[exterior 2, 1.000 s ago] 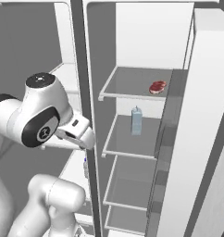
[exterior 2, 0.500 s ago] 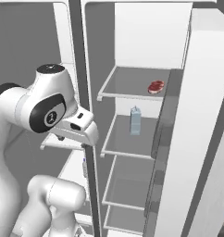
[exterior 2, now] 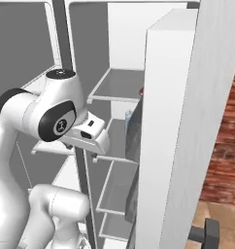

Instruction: Pick up the frozen steak from the freezer, place it on any shelf in the fridge, and close the fridge and freezer doors when done.

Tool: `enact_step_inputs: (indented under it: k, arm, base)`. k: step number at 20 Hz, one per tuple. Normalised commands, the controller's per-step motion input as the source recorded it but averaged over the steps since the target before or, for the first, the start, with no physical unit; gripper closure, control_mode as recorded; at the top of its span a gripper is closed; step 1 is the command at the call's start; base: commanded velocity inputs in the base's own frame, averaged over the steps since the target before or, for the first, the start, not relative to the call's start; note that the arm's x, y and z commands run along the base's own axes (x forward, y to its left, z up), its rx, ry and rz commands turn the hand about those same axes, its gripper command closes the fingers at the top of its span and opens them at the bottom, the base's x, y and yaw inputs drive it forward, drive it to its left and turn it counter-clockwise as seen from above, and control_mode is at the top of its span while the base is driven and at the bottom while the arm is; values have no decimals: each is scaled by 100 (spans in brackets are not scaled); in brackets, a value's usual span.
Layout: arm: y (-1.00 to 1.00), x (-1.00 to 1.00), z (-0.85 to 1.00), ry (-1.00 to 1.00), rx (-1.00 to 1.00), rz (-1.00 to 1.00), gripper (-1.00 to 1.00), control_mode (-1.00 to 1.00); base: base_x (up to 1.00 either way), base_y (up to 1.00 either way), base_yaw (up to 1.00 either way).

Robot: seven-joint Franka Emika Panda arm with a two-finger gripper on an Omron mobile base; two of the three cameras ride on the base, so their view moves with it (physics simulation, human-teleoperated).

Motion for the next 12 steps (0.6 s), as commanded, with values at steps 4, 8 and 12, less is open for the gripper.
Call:
enact_step_inputs:
  k: [4, 8, 12]
  arm:
    - [0, 0, 0, 0, 0, 0, -100, 100]
    - [0, 0, 0, 0, 0, 0, -100, 100]
    - [0, 0, 0, 0, 0, 0, -100, 100]
  base:
    - [-70, 0, 0]
    - [-71, 2, 0]
    - [-60, 1, 0]
